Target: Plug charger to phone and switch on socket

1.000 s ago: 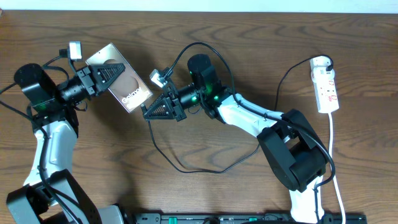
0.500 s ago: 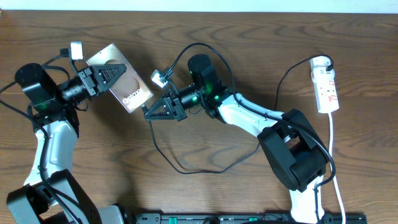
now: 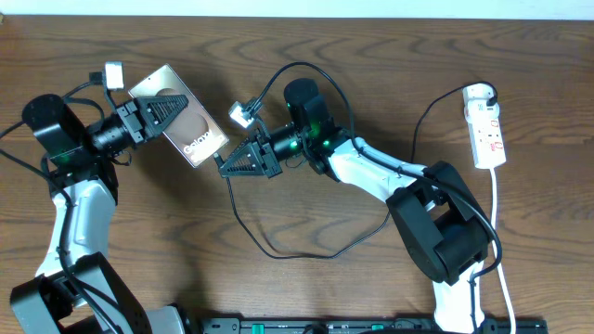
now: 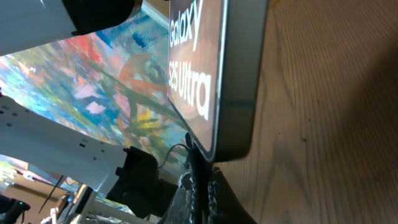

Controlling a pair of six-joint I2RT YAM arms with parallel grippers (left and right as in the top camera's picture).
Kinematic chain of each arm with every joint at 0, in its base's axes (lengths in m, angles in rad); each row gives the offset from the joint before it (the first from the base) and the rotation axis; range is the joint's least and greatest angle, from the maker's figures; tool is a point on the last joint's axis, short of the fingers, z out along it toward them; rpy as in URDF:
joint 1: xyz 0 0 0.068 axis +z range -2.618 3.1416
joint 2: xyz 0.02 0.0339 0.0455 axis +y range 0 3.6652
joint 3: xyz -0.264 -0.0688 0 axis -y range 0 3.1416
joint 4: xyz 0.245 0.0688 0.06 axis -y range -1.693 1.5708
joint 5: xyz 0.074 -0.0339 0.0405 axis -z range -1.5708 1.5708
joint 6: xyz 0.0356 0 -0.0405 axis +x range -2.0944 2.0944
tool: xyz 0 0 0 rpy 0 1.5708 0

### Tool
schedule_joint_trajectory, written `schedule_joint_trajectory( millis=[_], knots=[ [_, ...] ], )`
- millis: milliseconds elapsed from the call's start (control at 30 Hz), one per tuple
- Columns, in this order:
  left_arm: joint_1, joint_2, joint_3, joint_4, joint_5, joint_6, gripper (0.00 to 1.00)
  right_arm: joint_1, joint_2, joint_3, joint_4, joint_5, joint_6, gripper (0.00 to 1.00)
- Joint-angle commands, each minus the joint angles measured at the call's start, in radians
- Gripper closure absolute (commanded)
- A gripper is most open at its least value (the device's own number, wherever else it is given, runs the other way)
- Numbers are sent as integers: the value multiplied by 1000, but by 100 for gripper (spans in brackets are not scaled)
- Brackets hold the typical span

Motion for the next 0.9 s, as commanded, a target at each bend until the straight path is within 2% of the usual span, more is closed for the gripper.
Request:
schedule_joint_trajectory(
  millis=[0, 567, 867],
  knots=[
    [-11, -11, 1, 0, 79, 11, 92, -18, -14, 5, -1, 42, 15, 99],
    [-10, -11, 1, 1, 79, 26, 93, -41, -14, 5, -53, 38, 14, 99],
    [-11, -11, 1, 48, 79, 49, 92, 3, -14, 5, -184, 24, -82, 99]
  ],
)
